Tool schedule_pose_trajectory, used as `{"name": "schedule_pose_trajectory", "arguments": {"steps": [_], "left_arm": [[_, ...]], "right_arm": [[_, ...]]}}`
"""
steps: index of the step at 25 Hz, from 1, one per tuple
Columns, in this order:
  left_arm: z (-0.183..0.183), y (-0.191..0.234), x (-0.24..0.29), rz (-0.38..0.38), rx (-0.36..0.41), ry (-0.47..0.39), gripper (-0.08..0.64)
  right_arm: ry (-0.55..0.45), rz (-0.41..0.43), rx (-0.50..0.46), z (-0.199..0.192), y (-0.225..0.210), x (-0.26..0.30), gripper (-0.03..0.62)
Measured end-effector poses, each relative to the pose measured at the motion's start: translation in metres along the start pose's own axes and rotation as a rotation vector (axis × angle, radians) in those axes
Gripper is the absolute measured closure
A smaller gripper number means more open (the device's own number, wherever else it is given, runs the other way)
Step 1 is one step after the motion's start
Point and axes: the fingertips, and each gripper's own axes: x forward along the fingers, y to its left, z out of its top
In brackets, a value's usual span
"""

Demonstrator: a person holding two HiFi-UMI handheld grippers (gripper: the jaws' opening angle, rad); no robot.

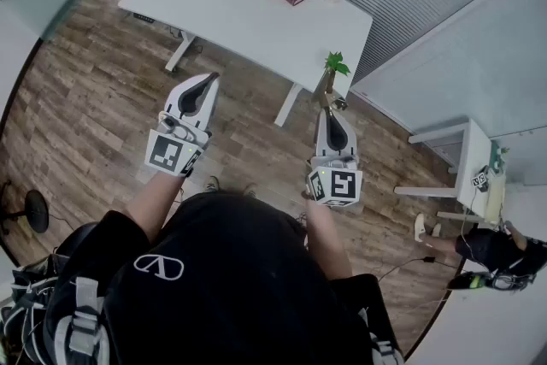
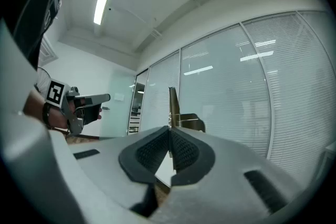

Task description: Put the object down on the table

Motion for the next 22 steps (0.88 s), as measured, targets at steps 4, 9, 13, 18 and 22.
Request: {"name": "schedule_pose_trajectory", "arguments": {"steps": [4, 9, 13, 18, 22], "left_arm": [[0.004, 0.0, -0.001, -0.001, 0.008, -0.005, 0.555], [0.005, -0.003, 0.0, -0.008, 0.008, -0.004, 0.555], [0.003, -0.002, -0.003, -0.007, 0.001, -0.003, 0.554], [0.001, -0.008, 0.001, -0.001, 0.004, -0.001, 0.555], [-0.005, -0.007, 0.003, 0.015, 0.006, 0.01, 0.555]], "right_arm": [[0.002, -0.001, 0.002, 0.0, 0.001, 0.0, 0.586], [0.001, 0.002, 0.02, -0.003, 0.0, -0.001, 0.586], [-0.023, 0.049, 0.064, 0.001, 0.008, 0.001, 0.584], [-0.028, 0.059, 0.066, 0.005, 0.002, 0.0, 0.584], [-0.045, 0.073, 0.069, 0.006, -0.003, 0.004, 0.584]]}}
